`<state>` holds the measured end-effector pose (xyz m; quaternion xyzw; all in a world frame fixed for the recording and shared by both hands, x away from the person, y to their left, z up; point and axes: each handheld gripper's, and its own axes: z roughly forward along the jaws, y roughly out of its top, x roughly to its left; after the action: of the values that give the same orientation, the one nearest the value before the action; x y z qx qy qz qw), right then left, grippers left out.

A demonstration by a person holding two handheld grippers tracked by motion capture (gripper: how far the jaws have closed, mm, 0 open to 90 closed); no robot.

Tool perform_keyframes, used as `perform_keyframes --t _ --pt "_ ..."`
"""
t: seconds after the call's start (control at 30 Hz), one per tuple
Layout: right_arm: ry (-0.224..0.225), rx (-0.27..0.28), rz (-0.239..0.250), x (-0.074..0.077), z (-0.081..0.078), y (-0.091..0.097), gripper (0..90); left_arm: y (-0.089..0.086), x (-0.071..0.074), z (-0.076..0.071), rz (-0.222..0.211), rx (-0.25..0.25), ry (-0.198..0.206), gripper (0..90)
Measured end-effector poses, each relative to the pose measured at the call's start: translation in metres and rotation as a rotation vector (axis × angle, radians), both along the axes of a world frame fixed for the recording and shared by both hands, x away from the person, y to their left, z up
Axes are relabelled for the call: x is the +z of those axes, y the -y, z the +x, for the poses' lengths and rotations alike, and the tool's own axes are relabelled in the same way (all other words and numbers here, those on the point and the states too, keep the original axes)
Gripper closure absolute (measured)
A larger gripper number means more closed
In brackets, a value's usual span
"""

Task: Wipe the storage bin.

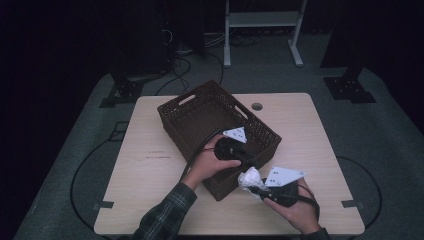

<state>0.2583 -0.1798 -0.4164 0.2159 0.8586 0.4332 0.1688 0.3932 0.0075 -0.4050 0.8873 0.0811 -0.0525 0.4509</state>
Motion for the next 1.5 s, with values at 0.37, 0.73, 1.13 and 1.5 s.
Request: perform_keyframes --t 0.37,0.73,1.13,1.5 --pt "-0.019 -0.205 -0.002 -0.009 -0.005 0.048 73.0 0.0 0.001 0.001 0.001 0.0 -0.004 63.2" --pt "-0.106 -0.356 0.03 -0.03 0.005 0.082 72.8 -0.007 0.009 0.003 -0.036 -0.024 -0.005 61.3" --pt "-0.113 -0.389 0.033 -0.036 0.012 0.093 72.4 -0.011 0.023 0.0 -0.057 -0.008 0.028 54.9" --pt "-0.11 -0.397 0.025 -0.037 0.013 0.095 72.1 -0.044 0.041 -0.012 0.008 0.039 0.078 55.9"
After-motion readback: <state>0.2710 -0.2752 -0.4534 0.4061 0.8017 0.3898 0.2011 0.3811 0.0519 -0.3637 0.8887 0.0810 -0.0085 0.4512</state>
